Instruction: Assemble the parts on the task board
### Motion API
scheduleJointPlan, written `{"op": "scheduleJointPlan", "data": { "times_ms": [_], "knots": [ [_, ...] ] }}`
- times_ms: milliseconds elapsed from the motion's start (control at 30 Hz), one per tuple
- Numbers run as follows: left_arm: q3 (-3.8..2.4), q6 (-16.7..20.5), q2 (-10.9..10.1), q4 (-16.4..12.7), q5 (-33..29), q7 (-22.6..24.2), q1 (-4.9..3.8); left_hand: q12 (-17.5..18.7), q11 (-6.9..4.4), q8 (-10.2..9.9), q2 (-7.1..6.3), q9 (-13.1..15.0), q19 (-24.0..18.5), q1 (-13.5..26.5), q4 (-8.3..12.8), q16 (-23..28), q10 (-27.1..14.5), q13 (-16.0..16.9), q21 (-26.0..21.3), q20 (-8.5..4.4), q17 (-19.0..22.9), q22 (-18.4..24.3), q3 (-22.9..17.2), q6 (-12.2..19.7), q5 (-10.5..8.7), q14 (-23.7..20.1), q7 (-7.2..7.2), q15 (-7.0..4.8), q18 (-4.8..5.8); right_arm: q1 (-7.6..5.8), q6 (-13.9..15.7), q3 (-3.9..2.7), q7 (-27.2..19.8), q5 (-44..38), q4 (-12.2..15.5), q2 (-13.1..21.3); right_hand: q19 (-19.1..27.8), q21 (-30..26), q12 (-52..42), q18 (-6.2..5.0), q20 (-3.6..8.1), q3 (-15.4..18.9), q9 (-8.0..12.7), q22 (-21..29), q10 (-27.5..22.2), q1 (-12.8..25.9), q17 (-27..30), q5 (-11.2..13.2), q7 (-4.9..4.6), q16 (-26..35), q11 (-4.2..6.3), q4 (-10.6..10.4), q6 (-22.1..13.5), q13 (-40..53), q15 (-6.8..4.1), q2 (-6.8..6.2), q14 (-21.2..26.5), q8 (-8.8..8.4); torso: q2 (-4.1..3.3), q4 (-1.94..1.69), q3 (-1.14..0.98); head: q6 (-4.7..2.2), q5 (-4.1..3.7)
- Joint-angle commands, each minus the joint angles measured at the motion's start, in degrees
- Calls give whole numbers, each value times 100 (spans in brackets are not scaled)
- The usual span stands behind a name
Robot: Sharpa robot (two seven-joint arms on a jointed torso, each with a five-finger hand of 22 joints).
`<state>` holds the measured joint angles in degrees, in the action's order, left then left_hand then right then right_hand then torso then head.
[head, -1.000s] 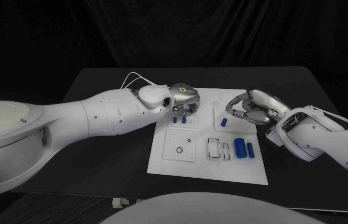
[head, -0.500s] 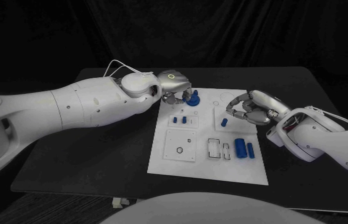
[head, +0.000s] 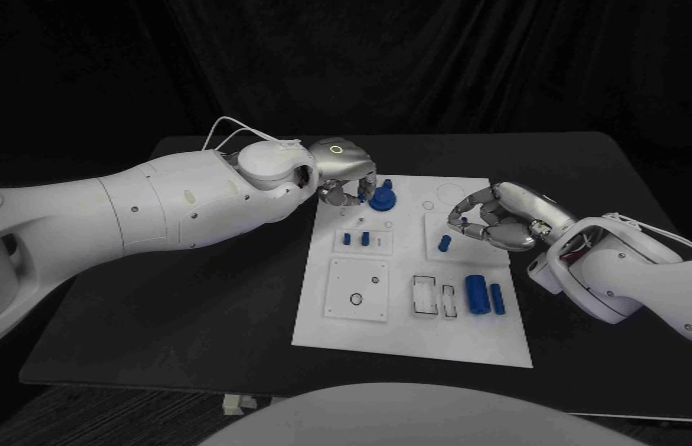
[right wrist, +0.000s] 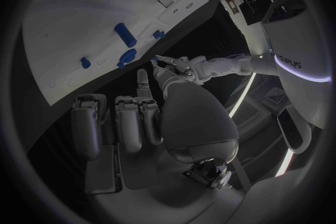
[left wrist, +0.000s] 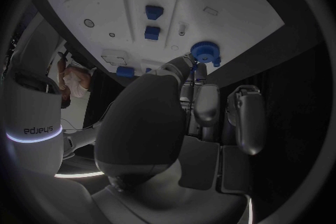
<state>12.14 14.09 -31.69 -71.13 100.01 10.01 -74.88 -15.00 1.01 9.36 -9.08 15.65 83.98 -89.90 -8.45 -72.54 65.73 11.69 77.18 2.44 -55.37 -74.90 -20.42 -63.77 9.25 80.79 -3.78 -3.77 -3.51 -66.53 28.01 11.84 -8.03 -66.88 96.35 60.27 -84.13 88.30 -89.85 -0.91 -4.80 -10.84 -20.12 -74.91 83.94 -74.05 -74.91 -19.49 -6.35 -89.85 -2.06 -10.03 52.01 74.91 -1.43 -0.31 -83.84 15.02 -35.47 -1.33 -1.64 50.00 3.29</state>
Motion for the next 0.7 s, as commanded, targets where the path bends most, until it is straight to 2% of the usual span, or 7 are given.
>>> {"op": "scheduleJointPlan", "data": {
  "times_ms": [33, 300, 700],
  "knots": [
    [-5, -175, 39, 43, -74, 149, 36, 29, -65, -38, -12, -3, 156, 49, -5, 37, 77, -5, -30, -29, 16, -1139, -44, 1, -61, -18, 27, 5, 70, 27, -35, -2, 41, -32, 3, 10, -439, -20, -15, 25, -9, 26, 9, -1422, 606, -48, -1509, -20, 1, -15, 1, 1, 46, 1509, -4, 16, -616, -33, -14, -2, 6, 0, -3],
    [-4, -294, 94, 146, -74, 153, 126, 72, -68, -92, -19, -22, 141, 34, -4, 62, 98, -14, -63, -27, 53, -1131, -64, 84, -84, -41, 39, 3, 63, 41, -35, -2, 42, -32, 19, 28, -437, -22, -15, 25, -9, 25, 9, -1422, 606, -52, -1509, -23, 2, -15, 1, 3, 47, 1509, -4, 18, -616, -32, -12, 2, 5, 0, -43],
    [-3, -456, 141, 197, -74, 104, 194, 95, -63, -96, -16, -22, 134, 48, -17, 78, 92, -20, -79, -26, 81, -1127, -66, 85, -98, -54, 31, 4, 60, 47, -50, -2, 51, -32, 14, 10, -439, -20, -15, 26, -9, 24, 8, -1423, 606, -57, -1509, -25, 3, -15, 2, 5, 54, 1509, -4, 20, -616, -29, -9, -3, 4, 0, -25]
  ]
}}
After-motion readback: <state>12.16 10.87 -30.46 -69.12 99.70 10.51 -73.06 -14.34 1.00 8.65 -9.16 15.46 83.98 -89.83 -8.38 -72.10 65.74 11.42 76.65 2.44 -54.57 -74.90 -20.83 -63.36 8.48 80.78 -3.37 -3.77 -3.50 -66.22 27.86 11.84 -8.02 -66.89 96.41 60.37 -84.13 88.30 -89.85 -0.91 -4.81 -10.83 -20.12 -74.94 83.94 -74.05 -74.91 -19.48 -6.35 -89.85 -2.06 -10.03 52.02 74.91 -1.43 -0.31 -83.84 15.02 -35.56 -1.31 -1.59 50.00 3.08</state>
